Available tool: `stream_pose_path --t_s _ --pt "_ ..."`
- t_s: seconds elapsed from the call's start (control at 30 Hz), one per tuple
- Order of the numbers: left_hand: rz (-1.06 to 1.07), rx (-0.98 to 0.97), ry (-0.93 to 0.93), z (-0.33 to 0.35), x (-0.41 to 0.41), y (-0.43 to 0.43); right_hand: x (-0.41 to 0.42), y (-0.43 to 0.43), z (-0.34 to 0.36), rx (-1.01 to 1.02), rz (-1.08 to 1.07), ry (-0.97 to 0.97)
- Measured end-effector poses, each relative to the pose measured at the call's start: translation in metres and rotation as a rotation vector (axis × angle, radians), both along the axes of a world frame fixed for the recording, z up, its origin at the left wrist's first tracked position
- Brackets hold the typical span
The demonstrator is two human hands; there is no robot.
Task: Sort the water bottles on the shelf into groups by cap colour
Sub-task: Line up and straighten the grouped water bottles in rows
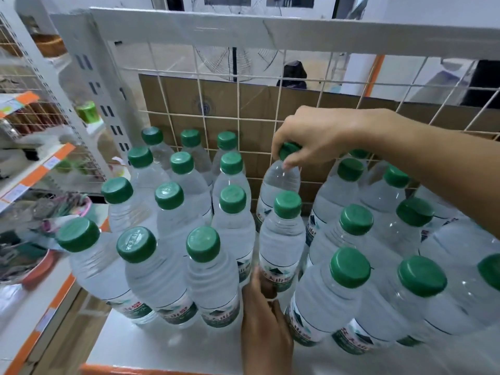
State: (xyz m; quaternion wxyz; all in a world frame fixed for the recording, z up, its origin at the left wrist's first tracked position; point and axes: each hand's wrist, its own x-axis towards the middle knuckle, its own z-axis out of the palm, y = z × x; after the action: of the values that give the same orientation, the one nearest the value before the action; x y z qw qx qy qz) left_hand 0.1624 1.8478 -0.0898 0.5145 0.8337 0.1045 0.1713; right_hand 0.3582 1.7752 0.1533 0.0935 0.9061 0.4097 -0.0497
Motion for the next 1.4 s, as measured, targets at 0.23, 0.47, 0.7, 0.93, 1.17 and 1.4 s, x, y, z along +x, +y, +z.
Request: stream_pose_path --t_s 0.23,0.47,0.7,0.93,1.17,1.4 --pt "-0.061 0.046 0.118 -0.002 0.006 0.005 0.018 0.019 -0.011 0.039 0.025 -0.041" --pt "-0.065 0.003 0.127 -0.002 0.01 0.008 0.026 0.022 -0.014 0.056 0.018 -0.06" --pt "-0.062 0.002 0.107 -0.003 0.013 0.011 0.022 0.026 -0.016 0.061 0.01 -0.091" --pt "-0.051 0.025 0.092 -0.004 0.012 0.01 -0.009 0.022 0.003 0.126 -0.008 -0.176" --pt "-0.032 -0.062 0.104 0.003 0.015 0.006 -0.076 0.001 0.006 0.005 0.015 0.215" --pt "-0.121 -0.023 0.034 -0.007 0.02 0.009 -0.053 0.0 -0.009 0.041 0.047 0.042"
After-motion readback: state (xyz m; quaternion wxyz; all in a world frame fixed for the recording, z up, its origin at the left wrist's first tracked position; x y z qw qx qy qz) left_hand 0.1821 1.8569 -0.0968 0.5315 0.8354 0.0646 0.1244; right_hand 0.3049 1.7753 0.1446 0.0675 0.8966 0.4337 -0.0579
